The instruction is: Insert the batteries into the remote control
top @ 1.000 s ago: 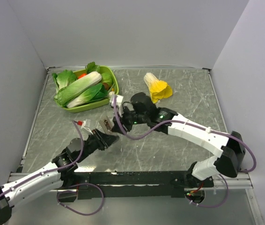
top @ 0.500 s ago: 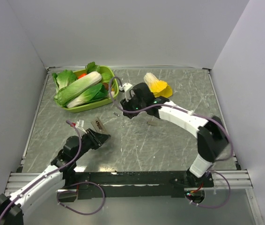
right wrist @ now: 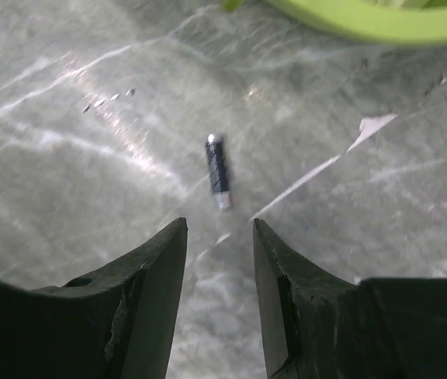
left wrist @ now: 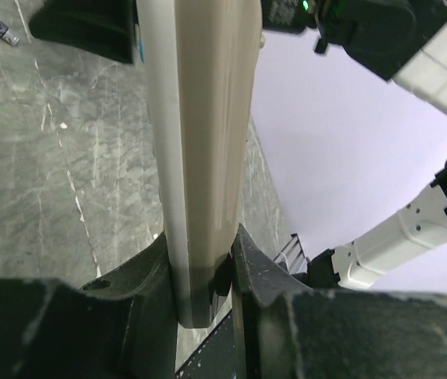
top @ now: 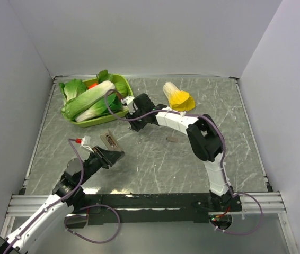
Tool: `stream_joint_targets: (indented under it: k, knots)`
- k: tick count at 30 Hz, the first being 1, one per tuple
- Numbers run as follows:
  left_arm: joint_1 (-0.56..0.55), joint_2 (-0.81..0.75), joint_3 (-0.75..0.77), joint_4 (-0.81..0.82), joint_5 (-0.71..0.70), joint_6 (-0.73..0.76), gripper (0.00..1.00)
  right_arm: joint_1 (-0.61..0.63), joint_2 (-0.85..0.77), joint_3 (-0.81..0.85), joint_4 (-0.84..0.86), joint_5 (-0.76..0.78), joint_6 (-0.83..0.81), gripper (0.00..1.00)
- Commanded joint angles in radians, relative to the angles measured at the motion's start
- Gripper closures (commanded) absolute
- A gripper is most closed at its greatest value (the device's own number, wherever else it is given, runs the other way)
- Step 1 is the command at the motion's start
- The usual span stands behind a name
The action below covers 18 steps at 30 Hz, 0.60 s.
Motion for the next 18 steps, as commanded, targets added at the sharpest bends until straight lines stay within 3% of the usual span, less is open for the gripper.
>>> stream_joint_targets:
  k: [1, 8, 18]
  knots:
    - [0.005, -0.037, -0.041, -0.047, 0.024, 0.027, 0.99, 0.002, 0.065, 0.107, 0.007, 0.018, -0.021, 0.53]
    - [0.005, -0.051, -0.001, -0.080, 0.028, 0.038, 0.99, 0.017, 0.157, 0.199, -0.028, 0.034, -0.040, 0.59]
    - [0.005, -0.051, 0.003, -0.079, 0.036, 0.031, 0.99, 0.031, 0.179, 0.182, -0.042, 0.027, -0.034, 0.65]
